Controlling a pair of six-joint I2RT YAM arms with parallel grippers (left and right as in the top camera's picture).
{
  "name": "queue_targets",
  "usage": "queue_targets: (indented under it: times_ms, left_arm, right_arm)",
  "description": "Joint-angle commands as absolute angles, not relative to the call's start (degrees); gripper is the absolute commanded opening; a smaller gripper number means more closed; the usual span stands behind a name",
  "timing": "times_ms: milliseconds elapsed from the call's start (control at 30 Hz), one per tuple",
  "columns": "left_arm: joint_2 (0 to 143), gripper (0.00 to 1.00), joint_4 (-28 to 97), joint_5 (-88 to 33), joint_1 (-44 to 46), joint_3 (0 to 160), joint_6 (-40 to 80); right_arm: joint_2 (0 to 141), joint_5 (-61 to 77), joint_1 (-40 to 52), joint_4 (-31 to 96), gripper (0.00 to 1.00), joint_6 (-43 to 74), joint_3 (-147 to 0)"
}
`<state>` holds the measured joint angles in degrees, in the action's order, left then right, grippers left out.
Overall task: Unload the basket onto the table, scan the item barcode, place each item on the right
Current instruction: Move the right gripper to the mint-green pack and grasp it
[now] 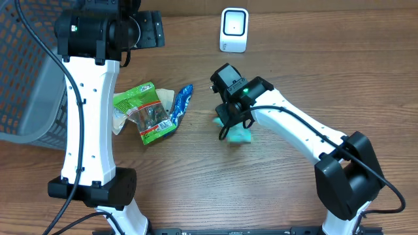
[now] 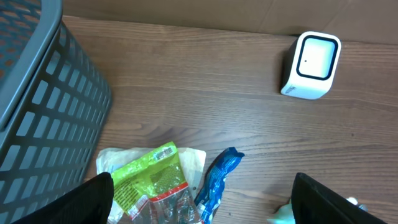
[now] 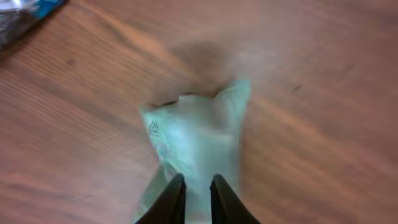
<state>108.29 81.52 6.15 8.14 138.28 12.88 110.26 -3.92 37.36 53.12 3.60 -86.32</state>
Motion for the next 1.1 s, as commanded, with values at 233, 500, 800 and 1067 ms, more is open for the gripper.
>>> queue_targets:
  times_ms: [233,500,800,1067]
  left_arm:
    - [109.6,0.82,83.0,5.5,8.0,138.0,11.8]
    - [110.5,0.82,83.0,4.8,8.1,138.0,11.8]
    - [113.2,0.83,83.4,0.5,8.2,138.0,11.7]
    - [114.0,0.83,84.0,-0.2,9.8,138.0,10.3]
  right_arm:
    - [111.9,-7.7,31.8,50.2,0.17,6.1,-87.3]
    - [107.4,23.5,16.9,61.0,0.49,32.8,-91.9]
    - [107.4,30.1,18.5,61.0,0.62,32.1,-77.6]
    - [107.4,26.1,26.0,52.9,0.69,36.1,-72.0]
